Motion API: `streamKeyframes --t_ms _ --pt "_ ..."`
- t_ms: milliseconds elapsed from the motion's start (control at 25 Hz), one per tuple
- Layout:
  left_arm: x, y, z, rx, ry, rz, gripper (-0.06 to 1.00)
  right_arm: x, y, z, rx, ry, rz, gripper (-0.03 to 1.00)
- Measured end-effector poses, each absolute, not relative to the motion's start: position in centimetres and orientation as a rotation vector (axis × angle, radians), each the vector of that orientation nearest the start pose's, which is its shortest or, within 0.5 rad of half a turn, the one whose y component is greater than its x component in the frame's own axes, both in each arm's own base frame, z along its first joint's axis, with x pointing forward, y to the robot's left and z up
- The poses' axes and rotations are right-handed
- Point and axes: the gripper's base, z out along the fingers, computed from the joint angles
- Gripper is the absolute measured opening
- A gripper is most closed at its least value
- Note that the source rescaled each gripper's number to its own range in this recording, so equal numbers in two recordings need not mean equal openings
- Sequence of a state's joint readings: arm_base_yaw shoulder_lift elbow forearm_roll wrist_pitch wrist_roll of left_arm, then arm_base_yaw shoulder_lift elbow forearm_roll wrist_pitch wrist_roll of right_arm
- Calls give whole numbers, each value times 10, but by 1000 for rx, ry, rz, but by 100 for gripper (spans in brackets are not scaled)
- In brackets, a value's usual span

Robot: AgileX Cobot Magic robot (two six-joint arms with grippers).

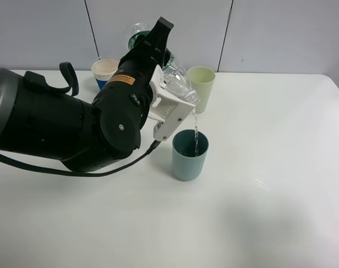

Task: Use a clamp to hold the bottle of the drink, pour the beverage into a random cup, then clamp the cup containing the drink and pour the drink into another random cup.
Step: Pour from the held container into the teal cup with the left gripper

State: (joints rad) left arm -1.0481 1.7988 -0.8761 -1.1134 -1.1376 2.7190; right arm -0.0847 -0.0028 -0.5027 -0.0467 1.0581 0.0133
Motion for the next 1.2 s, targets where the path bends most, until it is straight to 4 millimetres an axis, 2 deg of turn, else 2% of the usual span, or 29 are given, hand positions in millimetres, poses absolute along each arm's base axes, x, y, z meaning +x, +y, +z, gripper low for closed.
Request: streamKeyframes --t_ms 440,840,1200 --pt "235 -259 218 1616 778 1496 2 -6 -3 278 102 2034 -101 100" --pt "233 -265 223 1642 603 1566 2 -6 -3 278 102 2034 -101 100" --pt "233 -266 223 1648 585 1577 2 -6 -3 278 102 2034 -101 100"
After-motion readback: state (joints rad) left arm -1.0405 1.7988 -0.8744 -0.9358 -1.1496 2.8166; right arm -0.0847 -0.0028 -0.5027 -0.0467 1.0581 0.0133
